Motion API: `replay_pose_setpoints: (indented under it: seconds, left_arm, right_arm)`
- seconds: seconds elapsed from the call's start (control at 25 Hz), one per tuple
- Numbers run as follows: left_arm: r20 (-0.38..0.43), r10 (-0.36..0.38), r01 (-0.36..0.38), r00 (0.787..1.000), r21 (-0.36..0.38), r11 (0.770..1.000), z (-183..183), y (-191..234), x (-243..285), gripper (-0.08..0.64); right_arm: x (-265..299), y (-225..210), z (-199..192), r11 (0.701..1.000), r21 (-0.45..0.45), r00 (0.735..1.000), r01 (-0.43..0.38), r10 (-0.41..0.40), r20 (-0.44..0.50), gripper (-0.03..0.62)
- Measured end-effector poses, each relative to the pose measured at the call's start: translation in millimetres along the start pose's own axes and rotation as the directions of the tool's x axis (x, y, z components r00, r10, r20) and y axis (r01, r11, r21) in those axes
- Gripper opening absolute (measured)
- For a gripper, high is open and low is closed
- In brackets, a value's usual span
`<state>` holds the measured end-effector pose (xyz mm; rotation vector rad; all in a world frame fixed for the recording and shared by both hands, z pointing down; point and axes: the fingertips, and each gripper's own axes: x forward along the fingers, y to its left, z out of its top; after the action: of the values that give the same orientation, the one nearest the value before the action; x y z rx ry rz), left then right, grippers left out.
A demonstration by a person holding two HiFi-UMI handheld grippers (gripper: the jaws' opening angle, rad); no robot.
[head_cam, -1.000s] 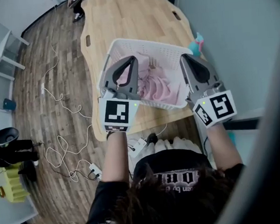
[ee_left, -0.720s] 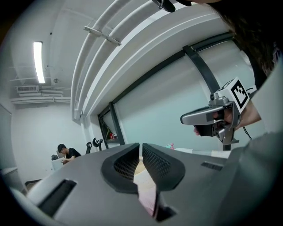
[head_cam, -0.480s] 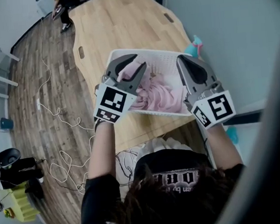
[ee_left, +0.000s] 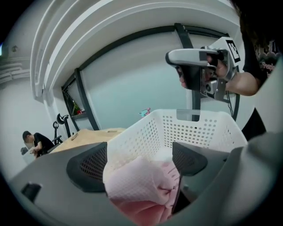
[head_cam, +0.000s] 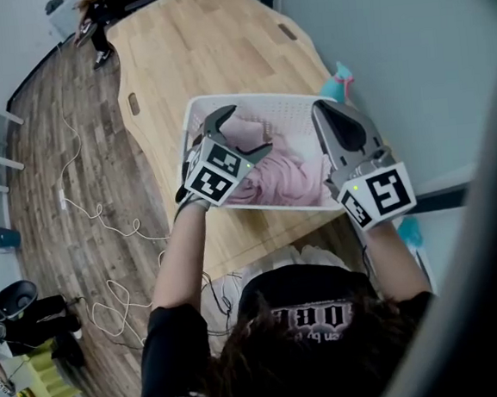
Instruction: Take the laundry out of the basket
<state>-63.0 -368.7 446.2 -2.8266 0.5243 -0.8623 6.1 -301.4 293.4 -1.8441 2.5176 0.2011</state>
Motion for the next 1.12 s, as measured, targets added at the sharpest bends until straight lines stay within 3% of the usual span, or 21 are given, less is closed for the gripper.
replay_pose_setpoints:
  seconds: [0.2,0.4,0.56,0.76,0.92,1.12]
  left_arm:
    - [-0.134,-0.012,0.003,0.991,-0.07,0.998,-47.3,1.5,34.2,0.508]
    - [-0.287,-0.074,0.055,0.955,-0.076,0.996,-88.7,-7.7,57.3,0.54]
    - [-0.302,-0.087,0.067,0.949,-0.073,0.995,-87.9,-3.8,61.7,0.538]
    - [-0.32,-0.111,0.058,0.941,-0.17,0.984,-97.6,1.1,64.5,0.537]
    - [-0.312,-0.152,0.084,0.938,-0.223,0.971,-97.8,-3.8,63.7,0.473]
    - [-0.328,-0.151,0.101,0.932,-0.164,0.981,-92.6,-7.9,61.2,0.334]
  right_arm:
    - [1.6,-2.4,-5.4,1.0,-0.005,1.0,0.014,-0.014,-0.011,0.029]
    - [2.1,-5.8,-10.4,1.0,-0.003,1.0,0.01,-0.01,-0.015,0.028]
    - [3.1,-5.2,-10.3,1.0,0.003,1.0,0.009,-0.009,-0.015,0.029]
    - [3.7,-6.9,-8.4,1.0,-0.004,1.0,0.007,-0.007,-0.015,0.029]
    - [2.5,-9.5,-9.3,1.0,-0.006,1.0,0.01,-0.01,-0.018,0.029]
    - [0.4,-12.9,-11.4,1.0,-0.007,1.0,0.012,-0.012,-0.019,0.029]
